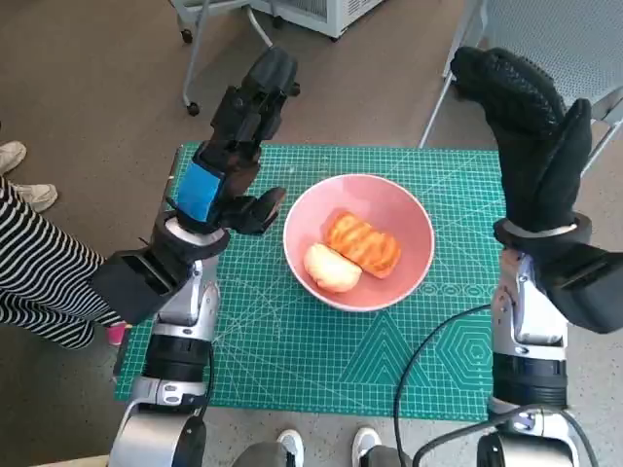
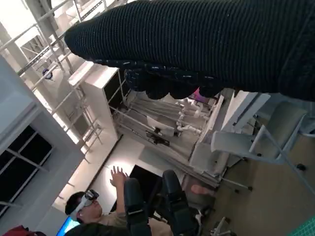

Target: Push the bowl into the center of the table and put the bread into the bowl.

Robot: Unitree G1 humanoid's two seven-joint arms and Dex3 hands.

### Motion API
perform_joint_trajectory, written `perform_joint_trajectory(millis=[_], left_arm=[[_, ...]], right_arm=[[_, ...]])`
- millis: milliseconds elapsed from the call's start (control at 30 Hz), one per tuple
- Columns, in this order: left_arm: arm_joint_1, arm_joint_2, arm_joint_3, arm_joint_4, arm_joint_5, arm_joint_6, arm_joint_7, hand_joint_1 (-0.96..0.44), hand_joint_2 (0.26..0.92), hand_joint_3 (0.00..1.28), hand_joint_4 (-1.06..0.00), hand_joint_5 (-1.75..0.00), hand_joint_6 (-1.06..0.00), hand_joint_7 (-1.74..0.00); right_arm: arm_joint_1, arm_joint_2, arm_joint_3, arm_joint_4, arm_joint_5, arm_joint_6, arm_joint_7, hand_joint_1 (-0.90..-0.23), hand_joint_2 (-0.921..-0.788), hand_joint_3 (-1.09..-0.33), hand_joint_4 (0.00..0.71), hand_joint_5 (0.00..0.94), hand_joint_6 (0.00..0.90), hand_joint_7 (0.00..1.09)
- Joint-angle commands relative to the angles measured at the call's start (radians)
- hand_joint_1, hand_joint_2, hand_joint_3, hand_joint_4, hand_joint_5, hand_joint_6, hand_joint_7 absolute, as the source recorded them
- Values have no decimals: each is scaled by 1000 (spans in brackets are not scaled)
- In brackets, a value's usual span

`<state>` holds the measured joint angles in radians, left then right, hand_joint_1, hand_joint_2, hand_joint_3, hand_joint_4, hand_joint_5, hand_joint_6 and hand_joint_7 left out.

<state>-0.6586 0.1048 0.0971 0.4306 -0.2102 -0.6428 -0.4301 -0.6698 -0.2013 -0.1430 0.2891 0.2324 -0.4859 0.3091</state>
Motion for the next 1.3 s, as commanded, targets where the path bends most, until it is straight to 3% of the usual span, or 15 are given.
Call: perform_joint_trajectory(millis=[33, 500, 1300], left_arm=[[9, -5, -3, -5, 2, -13, 13, -800, 921, 513, 1, 1, 1, -192], [6, -5, -2, 12, 8, -28, 25, -800, 921, 442, 1, 1, 1, -201], [2, -6, 0, 33, -17, -42, 8, -788, 921, 461, 1, 1, 1, -200]], right_arm=[[17, -3, -2, 15, -1, -2, 11, -666, -921, -690, 167, 6, 4, 605], [17, -1, -4, 22, 6, -10, 20, -670, -921, -689, 168, 5, 4, 605], [3, 6, -6, 36, 10, -13, 27, -672, -921, -688, 168, 4, 4, 605]])
